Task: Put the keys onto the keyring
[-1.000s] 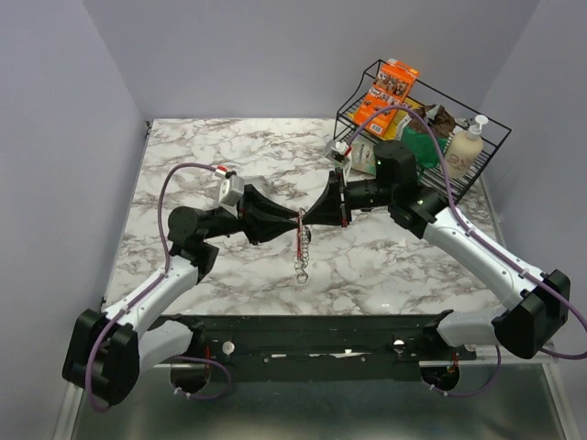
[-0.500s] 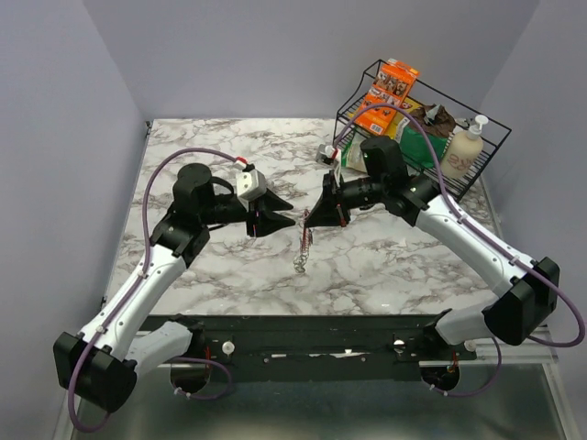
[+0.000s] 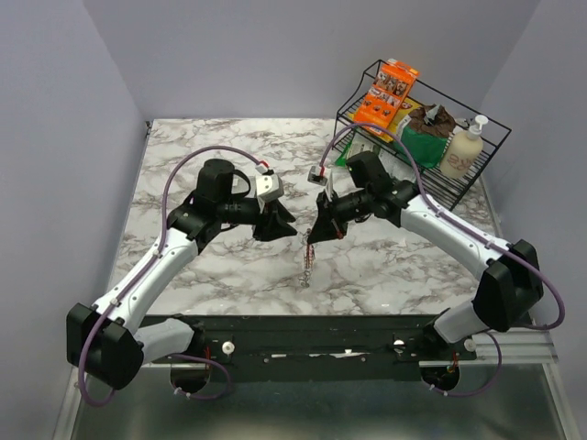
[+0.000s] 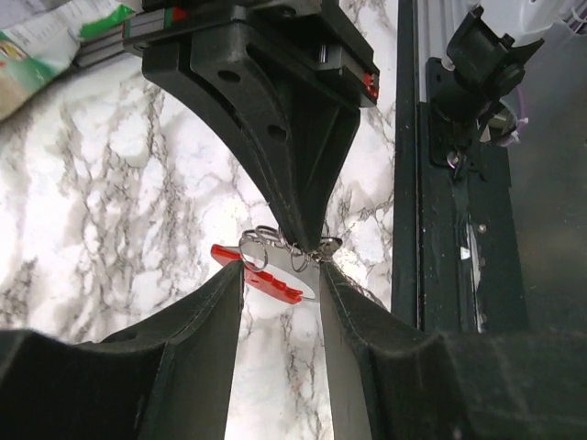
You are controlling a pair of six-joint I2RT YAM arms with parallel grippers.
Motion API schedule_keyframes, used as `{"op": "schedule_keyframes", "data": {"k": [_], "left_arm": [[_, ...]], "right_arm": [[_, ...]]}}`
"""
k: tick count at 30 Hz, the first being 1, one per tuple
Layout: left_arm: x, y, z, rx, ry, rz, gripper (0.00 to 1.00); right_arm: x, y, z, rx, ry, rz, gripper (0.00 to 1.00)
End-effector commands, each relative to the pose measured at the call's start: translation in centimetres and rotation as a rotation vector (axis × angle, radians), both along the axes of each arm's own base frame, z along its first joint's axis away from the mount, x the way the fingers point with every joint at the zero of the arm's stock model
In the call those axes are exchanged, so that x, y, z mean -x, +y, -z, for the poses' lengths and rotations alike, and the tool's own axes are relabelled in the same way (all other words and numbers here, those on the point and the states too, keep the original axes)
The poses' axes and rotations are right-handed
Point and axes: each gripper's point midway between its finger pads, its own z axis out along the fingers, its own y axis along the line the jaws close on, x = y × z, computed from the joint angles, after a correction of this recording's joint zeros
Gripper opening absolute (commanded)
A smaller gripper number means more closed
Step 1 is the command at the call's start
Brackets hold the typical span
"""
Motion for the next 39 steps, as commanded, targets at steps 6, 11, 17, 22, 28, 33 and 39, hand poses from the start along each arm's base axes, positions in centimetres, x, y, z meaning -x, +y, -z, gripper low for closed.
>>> {"op": "schedule_keyframes", "data": {"k": [6,11,17,22,28,33,39], "left_arm": [[-1.6,-0.7,4.2,-0.009,0.092,-0.099,0.49],[-1.8,-1.2,5.5,-0.026,0.116,-0.092,0.49],[-2.0,-1.5,6.7,-0.037,0.121,-0.081,0.48],[-2.1,-1.7,8.3,-0.06,0.134,-0.049,0.46],[-1.6,-2.0,9.9,-0.092,0.116,0.055,0.41],[-0.6,-1.7,11.1,-0.14,0.109,0.155,0.4],[-0.3,-1.6,12.3,-0.17,0.095,0.214,0.4]], "right_arm": [[-0.5,1.2,5.7,0.025,0.122,-0.016,0.01],[-1.5,1.2,7.7,0.075,0.127,0.025,0.01],[-2.8,0.8,8.8,0.129,0.095,0.081,0.01],[-3.0,0.3,9.0,0.146,0.055,0.095,0.01],[-2.2,0.4,8.5,0.105,0.037,0.045,0.01],[-1.5,0.6,7.8,0.063,0.027,0.001,0.01],[-0.8,0.7,6.8,0.021,0.018,-0.034,0.01]]}}
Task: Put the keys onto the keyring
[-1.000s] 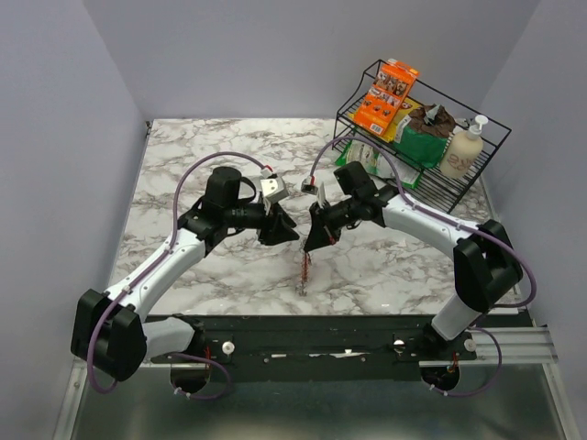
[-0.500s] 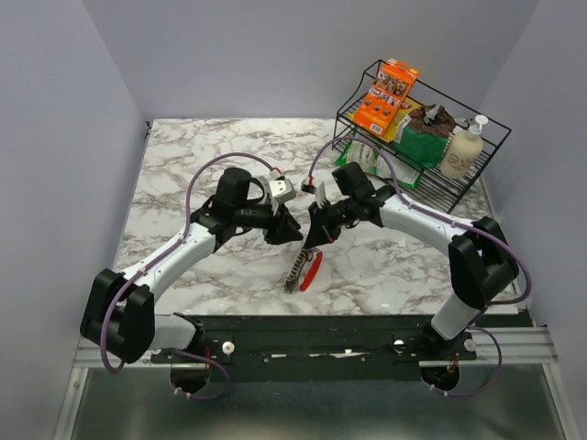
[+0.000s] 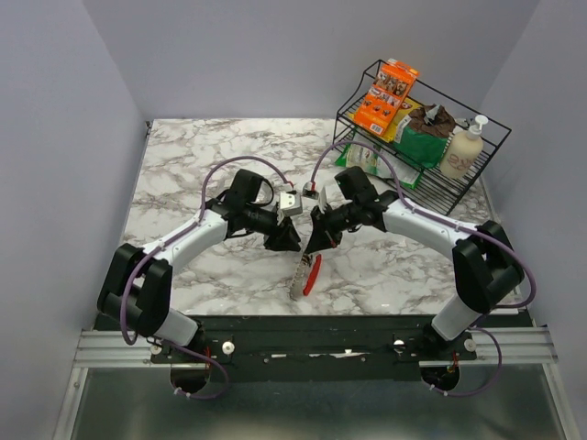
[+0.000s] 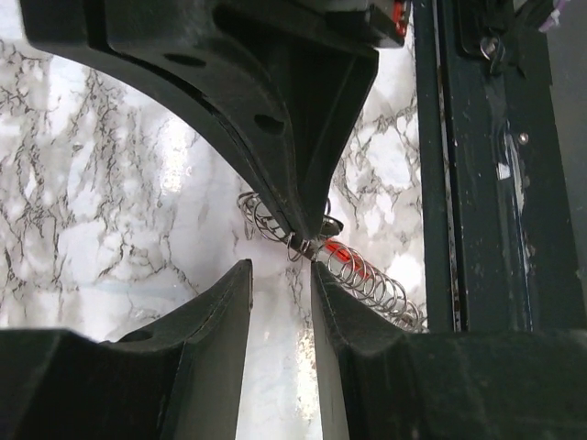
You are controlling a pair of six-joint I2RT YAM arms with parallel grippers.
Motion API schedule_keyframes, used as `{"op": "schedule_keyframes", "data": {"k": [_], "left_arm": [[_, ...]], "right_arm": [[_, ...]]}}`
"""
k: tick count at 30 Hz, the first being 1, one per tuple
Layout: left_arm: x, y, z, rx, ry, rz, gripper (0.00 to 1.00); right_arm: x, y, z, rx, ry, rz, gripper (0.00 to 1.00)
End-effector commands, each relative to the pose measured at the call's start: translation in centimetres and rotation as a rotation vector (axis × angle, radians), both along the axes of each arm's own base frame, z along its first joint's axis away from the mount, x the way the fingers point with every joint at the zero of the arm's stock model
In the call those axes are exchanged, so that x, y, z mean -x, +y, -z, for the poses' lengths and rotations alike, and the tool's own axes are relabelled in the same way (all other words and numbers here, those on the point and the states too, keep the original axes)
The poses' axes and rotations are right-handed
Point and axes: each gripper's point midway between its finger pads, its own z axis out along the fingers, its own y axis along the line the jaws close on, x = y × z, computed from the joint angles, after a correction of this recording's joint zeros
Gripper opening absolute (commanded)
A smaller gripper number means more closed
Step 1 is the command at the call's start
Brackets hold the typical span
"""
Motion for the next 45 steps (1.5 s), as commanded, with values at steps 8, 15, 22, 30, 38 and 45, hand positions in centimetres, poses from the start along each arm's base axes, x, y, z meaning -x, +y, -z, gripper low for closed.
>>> {"op": "schedule_keyframes", "data": {"k": [8,15,22,30,38,45], "left_arm": [[1.7,-0.6,-0.3,0.047,0.013,0.162,0.38],[1.8,-1.0,-1.0,0.058,0.005,0.169,0.34],[1.9,-1.2,-1.5,0.06,-0.006,0.173,0.25],[1.8,-1.0,-1.5,0.034,-0.033,0.152,0.29],[1.9,-1.0,-2.1,0.049,-0.053,0.151,0.28],[2.0,-0.9,-1.8,0.043,-0.046,0.149,0.27]], "right_arm": [[0.9,0.7,-2.5,-0.103,-0.048,-0.074,0.01],[1.0,0.8,-2.2,-0.097,-0.038,-0.076,0.01],[0.9,0.8,-2.1,-0.092,-0.037,-0.07,0.01],[0.9,0.8,-2.0,-0.09,-0.035,-0.07,0.01],[0.9,0.8,-2.0,-0.092,-0.035,-0.071,0.01],[0.9,0.8,-2.2,-0.092,-0.04,-0.069,0.01]]}}
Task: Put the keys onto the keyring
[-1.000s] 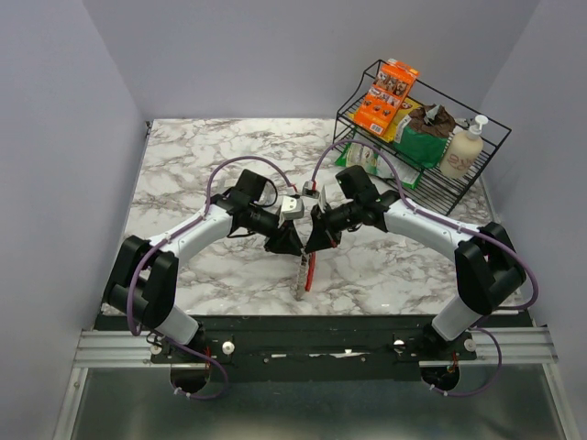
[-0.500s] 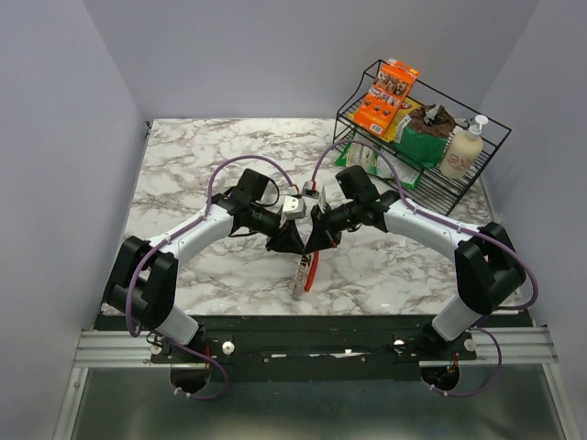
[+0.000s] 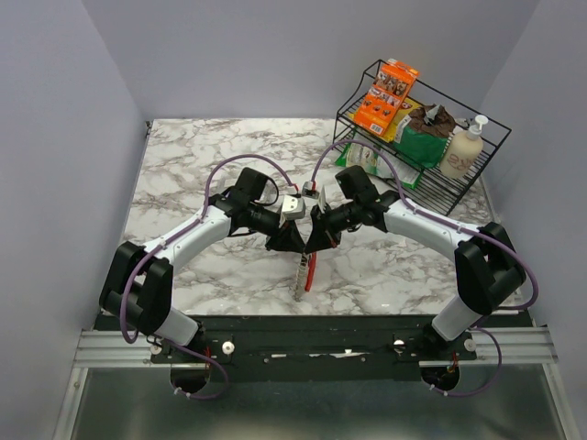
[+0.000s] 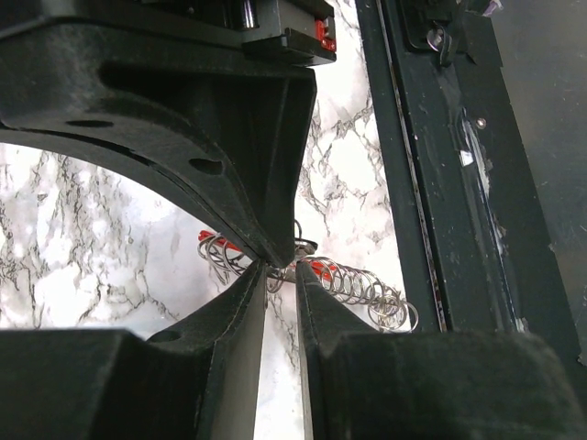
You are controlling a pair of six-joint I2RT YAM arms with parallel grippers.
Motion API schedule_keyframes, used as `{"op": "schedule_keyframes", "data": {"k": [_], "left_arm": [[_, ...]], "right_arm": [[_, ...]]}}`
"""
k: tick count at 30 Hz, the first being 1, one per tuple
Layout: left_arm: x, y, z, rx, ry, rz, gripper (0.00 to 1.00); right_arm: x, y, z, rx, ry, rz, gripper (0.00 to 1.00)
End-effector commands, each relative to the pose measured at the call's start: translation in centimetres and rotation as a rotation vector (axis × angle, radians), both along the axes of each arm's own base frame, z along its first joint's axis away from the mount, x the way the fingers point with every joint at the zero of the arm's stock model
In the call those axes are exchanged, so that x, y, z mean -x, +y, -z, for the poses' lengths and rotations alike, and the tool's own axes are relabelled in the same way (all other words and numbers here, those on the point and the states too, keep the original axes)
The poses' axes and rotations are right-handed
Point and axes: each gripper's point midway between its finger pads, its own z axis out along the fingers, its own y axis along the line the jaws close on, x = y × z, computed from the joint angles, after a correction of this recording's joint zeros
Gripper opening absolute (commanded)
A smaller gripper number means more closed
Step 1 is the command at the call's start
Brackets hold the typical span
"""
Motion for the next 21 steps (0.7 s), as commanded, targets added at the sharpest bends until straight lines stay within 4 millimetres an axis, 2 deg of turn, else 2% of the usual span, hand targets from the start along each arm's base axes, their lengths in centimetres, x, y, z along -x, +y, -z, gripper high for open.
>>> {"op": "schedule_keyframes", "data": {"k": [1,11,21], "left_arm": [[0.3,-0.1,-0.6,0.007,-0.016,0.005,0.27],[0.2,0.0,0.5,-0.037,-0.003,-0.002,0.25],[0.0,0.2,1.8,-0.095,-0.005,-0.018,0.27]], "right_arm": [[0.2,0.3,-0.9,-0.034,-0.034,-0.023,0.01],[0.2,0.3,-1.1,-0.038,-0.041,-0.022,0.01],[0.3,0.3,-1.3,-0.043,-0.041,-0.026,0.01]]}}
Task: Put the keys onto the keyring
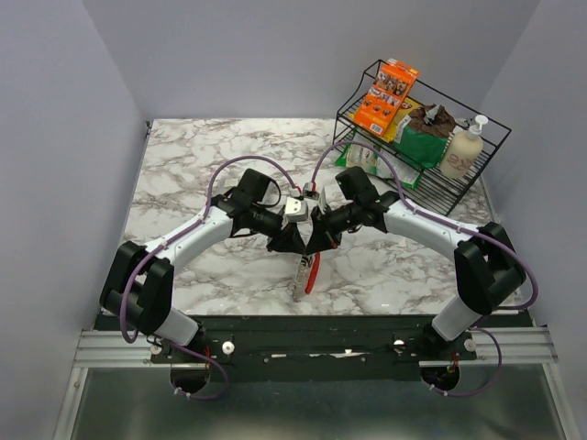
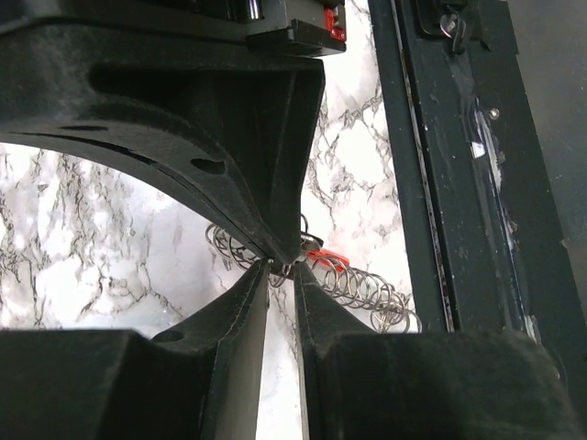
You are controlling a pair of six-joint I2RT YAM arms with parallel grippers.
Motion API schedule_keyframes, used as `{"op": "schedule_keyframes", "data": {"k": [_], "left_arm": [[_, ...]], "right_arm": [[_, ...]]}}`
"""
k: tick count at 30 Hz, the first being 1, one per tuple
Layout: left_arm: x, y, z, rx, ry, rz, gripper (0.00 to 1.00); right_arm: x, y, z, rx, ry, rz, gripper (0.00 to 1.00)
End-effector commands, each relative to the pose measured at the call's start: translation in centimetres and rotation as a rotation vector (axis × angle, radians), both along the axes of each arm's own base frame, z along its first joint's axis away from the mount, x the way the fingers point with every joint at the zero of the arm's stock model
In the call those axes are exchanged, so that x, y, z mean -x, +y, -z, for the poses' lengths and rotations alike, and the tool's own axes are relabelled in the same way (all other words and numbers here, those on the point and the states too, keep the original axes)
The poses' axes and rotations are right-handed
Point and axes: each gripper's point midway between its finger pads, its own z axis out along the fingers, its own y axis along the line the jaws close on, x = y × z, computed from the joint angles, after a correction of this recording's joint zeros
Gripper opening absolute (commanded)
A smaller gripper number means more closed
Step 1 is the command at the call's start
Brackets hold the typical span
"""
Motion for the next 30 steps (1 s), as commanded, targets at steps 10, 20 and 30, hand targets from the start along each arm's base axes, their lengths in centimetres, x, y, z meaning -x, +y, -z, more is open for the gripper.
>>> {"op": "schedule_keyframes", "data": {"k": [10,20,30], "left_arm": [[-0.1,0.2,1.3,-0.068,0.02,-0.017,0.23],[-0.4,-0.2,0.2,-0.033,0.004,-0.019,0.23],[-0.6,-0.6,-0.5,0.001,-0.012,-0.032,0.26]], "right_arm": [[0.2,0.5,-1.7,-0.056,-0.046,-0.032,0.01],[0.4,0.5,-1.6,-0.054,-0.04,-0.035,0.01],[0.4,0.5,-1.6,-0.055,-0.039,-0.038,0.01]]}}
